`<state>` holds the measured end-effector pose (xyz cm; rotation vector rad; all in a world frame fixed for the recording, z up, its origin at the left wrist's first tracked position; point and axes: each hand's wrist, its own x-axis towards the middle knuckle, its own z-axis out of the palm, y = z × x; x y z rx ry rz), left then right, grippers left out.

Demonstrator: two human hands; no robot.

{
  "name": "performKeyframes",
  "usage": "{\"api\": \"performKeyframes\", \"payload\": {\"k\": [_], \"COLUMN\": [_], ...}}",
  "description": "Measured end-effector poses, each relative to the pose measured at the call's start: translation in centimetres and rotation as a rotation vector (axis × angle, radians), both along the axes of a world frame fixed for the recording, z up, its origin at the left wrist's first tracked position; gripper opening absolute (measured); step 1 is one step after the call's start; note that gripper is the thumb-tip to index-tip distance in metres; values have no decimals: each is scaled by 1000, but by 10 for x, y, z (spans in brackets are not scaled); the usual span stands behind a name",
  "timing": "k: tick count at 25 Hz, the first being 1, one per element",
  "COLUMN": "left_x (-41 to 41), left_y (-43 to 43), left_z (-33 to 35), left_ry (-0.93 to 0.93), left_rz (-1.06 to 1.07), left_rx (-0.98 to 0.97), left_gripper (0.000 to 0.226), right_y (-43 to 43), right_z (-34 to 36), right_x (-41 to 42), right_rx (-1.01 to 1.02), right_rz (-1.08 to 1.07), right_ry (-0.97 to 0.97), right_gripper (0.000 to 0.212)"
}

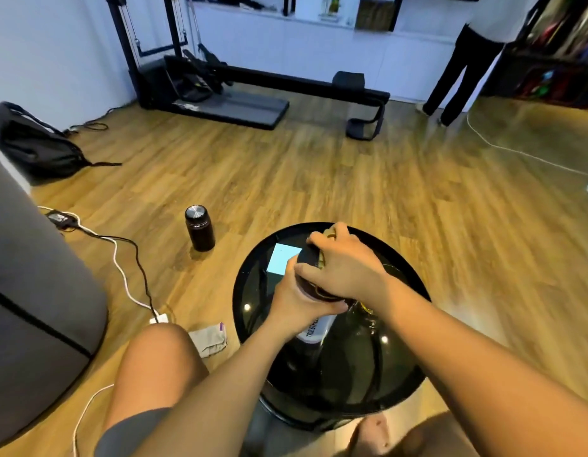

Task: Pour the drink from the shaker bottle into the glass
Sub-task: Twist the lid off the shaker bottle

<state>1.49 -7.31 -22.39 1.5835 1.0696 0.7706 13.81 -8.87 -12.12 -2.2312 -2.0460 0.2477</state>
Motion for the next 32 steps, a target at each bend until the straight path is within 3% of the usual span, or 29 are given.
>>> {"api": "performKeyframes", "payload": {"k": [2, 5, 7, 10, 12, 15, 18, 21, 24, 26, 28, 32], "left_x": [0, -3, -3, -2, -1, -4, -3, -2, -2, -1, -1, -3], "left_y": [2, 3, 3, -1, 0, 7, 7, 4, 3, 3, 5, 4], "left_z": [0, 0, 1, -3, -7, -9, -4, -6, -8, -11, -7, -1], "left_ry": [7, 3, 2, -20, -29, -35, -64, -60, -34, -31, -25, -30], "left_rz": [-4, -40, -50, -22, -23, -64, -70, -66, -61, -62, -63, -50], "left_rx": [-1, -20, -17, -14, -17, 19, 49, 78, 56, 28, 27, 64], "left_gripper": [96, 108, 99, 86, 87, 101, 98, 96, 91, 87, 90, 93], "right_y": [0, 10, 10, 6, 3, 1, 2, -3, -4, -2, -6, -12], "right_z": [11, 28, 27, 13, 2, 5, 26, 28, 28, 28, 18, 28], "right_x": [16, 29, 24, -2, -14, -1, 16, 15, -7, -22, -22, 10], "right_rx": [-21, -127, -88, 18, 4, -27, -241, -266, -100, -85, -86, -248], "right_rz": [269, 525, 435, -22, -137, 63, 275, 285, -89, -124, -23, 272], "right_ry": [-5, -161, -267, -391, -393, -193, 39, -82, -239, -350, -288, 138], "right_gripper": [67, 75, 79, 94, 93, 80, 91, 95, 101, 90, 67, 63]}}
